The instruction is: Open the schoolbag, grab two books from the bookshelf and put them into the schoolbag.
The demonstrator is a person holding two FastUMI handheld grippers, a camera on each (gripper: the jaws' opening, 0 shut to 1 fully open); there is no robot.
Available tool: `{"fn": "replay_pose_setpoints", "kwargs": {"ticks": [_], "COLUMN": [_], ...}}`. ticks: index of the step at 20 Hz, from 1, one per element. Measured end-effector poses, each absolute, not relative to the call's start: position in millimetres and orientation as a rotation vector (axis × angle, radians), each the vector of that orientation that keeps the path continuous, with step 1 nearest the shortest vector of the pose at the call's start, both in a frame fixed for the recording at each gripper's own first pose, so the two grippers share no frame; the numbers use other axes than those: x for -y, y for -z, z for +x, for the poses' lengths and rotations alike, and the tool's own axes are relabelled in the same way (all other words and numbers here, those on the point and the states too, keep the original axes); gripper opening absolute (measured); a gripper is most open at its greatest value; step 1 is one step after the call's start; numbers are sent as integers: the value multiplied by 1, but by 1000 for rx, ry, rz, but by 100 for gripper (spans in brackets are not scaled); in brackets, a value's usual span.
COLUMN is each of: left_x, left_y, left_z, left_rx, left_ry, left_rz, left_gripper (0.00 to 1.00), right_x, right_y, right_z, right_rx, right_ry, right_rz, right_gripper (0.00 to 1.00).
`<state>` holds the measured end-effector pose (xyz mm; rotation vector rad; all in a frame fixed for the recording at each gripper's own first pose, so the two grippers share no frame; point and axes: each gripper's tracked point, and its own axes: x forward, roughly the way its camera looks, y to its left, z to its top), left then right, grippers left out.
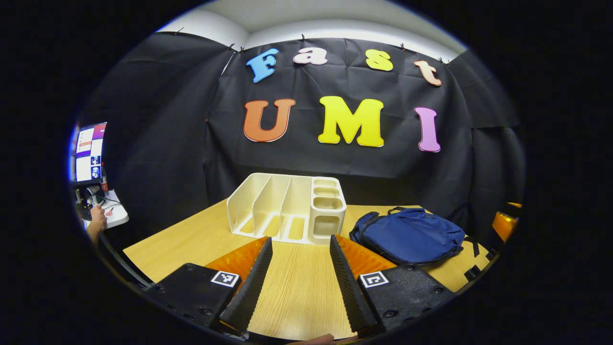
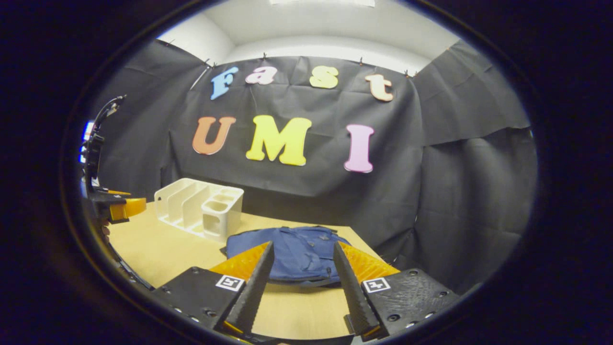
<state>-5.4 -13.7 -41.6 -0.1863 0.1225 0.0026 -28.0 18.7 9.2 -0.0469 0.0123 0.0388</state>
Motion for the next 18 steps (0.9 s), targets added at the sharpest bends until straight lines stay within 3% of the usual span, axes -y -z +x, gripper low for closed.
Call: {"fn": "replay_pose_setpoints", "kwargs": {"ticks": [3,6,8,9,10,18], "left_x": [14,10,19,30,35,20], "left_y": [24,14,11,11,14,23], "left_z": [-10,-15,-14,-13,-14,-12], "left_rx": [-65,-20,3,-1,-17,-52], "left_ry": [-6,-45,-16,16,37,1], "left_rz": [-143,-118,-149,-159,-161,-146], "left_gripper": [80,85,91,95,99,99], "right_x": [-25,-29,-21,-17,-12,5], "right_y": [-11,0,-6,-10,-12,-9], "right_z": [-19,-15,-16,-16,-17,-19], "right_rx": [16,-15,3,16,26,36], "right_ry": [-57,-80,-61,-52,-35,14], "right_rz": [-9,-5,3,2,0,2], "right_gripper": [78,96,98,94,98,98]}}
